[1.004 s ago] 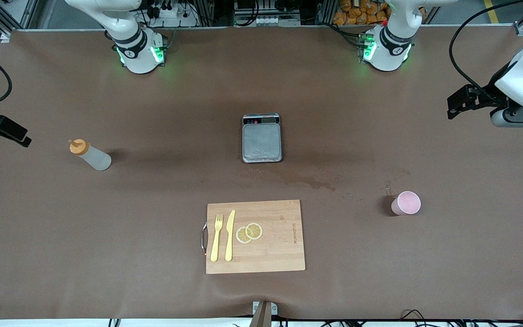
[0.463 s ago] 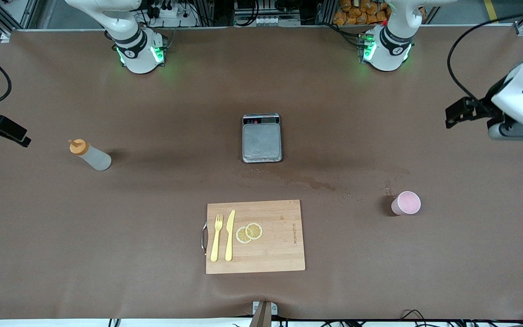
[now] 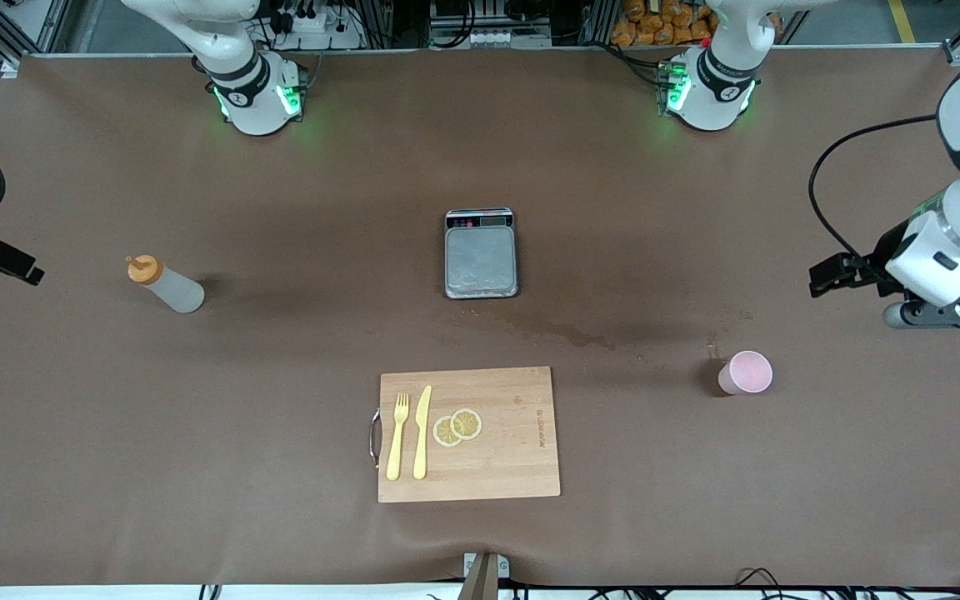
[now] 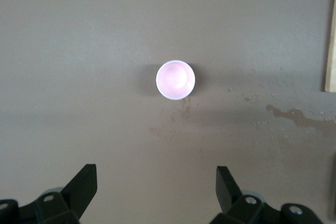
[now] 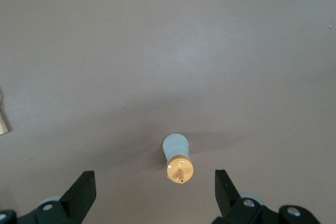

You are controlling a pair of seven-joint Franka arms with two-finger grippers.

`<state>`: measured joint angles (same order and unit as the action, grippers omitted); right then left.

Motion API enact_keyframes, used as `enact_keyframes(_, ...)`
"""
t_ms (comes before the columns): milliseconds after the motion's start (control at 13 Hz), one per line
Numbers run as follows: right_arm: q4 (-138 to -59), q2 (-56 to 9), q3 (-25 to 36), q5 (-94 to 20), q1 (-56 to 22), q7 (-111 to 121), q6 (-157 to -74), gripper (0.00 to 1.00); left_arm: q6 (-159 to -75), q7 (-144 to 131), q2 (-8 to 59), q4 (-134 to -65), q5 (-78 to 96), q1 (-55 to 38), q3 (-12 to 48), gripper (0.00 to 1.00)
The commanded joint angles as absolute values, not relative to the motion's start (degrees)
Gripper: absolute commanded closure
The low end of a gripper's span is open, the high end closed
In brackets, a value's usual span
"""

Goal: Add sauce to pink cup with both arms
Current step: 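Move the left gripper down over the pink cup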

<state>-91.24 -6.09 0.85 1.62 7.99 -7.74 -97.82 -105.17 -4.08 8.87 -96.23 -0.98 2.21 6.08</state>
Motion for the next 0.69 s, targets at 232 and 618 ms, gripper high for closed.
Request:
enact_keyframes(232,-90.3,-11.5,0.1,1.6,13.3,-7.4,-99.9,0.0,-120.1,-3.9,11.5,-106.3,-0.5,2.7,6.2,0.0)
enact_keyframes(618,-90.2,-15.6,0.2,-11.4,22.8,-8.1,-98.7,0.0,-132.4,-3.6,20.1,-107.0,-1.5,4.3,6.1,0.0)
